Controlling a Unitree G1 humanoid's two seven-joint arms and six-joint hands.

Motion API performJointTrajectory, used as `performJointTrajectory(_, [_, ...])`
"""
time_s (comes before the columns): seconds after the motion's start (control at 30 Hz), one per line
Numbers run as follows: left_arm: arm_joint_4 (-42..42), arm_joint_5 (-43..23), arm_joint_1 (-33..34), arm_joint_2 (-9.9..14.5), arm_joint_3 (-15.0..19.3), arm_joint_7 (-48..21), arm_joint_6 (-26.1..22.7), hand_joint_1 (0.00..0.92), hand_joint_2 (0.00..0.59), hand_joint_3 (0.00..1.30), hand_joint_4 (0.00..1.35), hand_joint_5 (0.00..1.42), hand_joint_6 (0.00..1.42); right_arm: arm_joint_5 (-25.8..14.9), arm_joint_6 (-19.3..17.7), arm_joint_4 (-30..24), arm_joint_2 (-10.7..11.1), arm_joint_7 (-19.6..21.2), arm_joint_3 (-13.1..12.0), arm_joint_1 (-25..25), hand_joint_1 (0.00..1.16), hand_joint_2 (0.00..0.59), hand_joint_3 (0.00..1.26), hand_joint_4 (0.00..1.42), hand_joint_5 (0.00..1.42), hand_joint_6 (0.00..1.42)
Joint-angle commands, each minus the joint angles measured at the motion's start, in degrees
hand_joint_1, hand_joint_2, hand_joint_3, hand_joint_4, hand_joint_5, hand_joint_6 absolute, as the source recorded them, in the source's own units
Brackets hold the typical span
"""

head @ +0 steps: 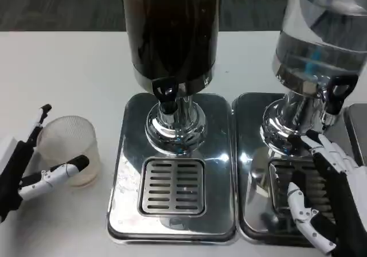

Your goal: Grasp the cup under the faucet to collect the drink, then remove the cup.

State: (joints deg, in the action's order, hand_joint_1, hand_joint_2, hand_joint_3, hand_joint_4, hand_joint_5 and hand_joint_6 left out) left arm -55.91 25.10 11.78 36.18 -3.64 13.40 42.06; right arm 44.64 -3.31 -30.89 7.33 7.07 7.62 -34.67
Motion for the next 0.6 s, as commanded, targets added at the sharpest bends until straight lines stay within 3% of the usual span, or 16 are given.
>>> performJointTrajectory(0.03, [-1.21, -0.25, 0.93, 0.74, -0.35, 0.56, 1.14, 0.155, 0.089, 0.01, 0.0, 0.13, 0.19, 0.13, 0.24, -0.36, -0.19, 0.83, 0.21, -0.62, 0.42, 0.586, 0.22, 0.09, 0.07, 0.06])
performJointTrajectory(0.2, [-2.44, -0.36, 1.48, 0.37, -0.54, 0.13, 1.82, 0.158, 0.119, 0.05, 0.0, 0.19, 0.23, 0.07, 0.17, -0.69, -0.32, 1.09, 0.17, -1.22, 0.43, 0.586, 0.22, 0.09, 0.07, 0.07])
performJointTrajectory(0.6, [-4.76, 0.36, 3.42, 0.68, -1.91, -0.03, 2.87, 0.139, 0.124, 0.08, 0.0, 0.21, 0.23, 0.01, 0.39, -1.13, -0.68, 1.19, 0.44, -1.94, 0.43, 0.586, 0.22, 0.1, 0.07, 0.08])
